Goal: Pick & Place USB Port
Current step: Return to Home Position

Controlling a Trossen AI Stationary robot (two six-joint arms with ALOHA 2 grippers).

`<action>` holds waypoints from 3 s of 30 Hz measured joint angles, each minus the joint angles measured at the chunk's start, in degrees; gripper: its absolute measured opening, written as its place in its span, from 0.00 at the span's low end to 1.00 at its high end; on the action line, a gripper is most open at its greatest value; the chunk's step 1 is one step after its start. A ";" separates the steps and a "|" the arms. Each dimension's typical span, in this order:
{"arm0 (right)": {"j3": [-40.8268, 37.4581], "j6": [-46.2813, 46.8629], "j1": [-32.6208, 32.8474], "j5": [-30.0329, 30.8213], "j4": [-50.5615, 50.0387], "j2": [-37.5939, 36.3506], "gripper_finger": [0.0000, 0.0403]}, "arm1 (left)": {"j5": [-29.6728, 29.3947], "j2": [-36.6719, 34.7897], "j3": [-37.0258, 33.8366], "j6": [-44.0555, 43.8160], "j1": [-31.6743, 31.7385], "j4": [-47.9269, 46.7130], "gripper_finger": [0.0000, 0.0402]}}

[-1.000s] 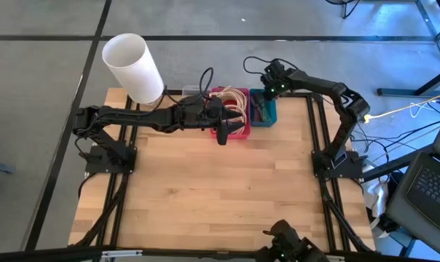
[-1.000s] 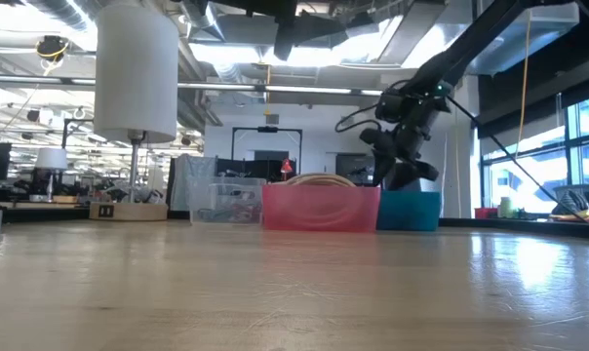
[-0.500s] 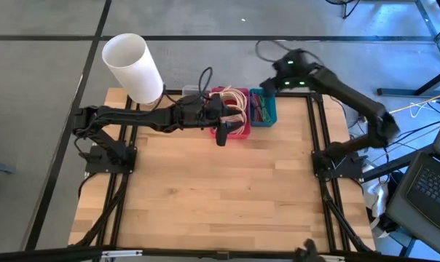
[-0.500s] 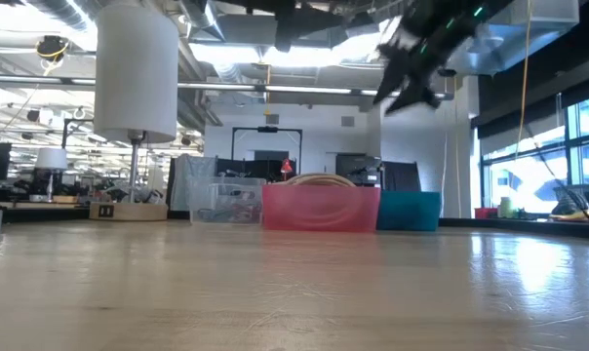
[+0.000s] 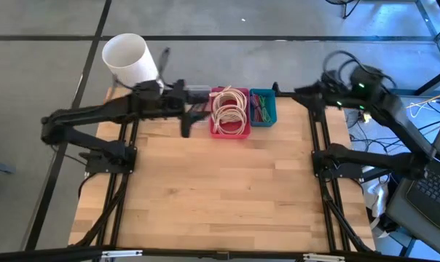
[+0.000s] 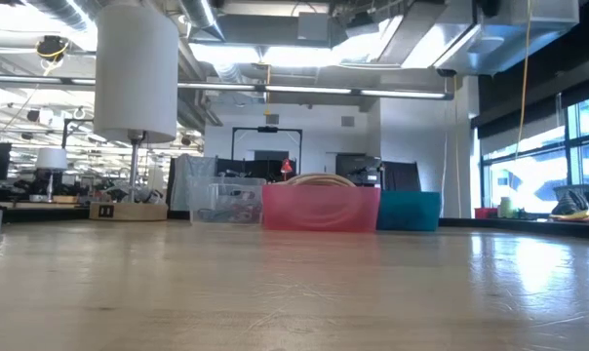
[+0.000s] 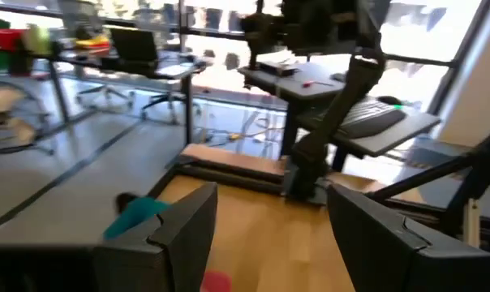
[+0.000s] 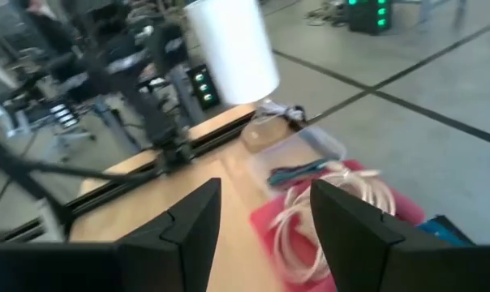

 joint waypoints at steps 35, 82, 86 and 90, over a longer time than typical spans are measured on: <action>-42.39 20.72 6.18 -10.52 33.69 -40.45 0.02 | -26.22 -33.65 -25.18 -24.56 -14.22 -24.07 0.22; -50.94 -16.92 6.18 -19.52 20.79 -47.17 0.07 | -19.95 -50.08 -60.49 6.99 -14.29 5.59 0.01; -51.59 -17.85 6.18 -20.00 20.43 -47.24 0.07 | -23.82 -58.36 -60.36 8.01 -14.25 1.38 0.01; -53.94 -17.36 6.20 -20.68 24.78 -47.18 0.07 | -19.73 -64.53 -60.33 6.87 -14.25 -3.54 0.00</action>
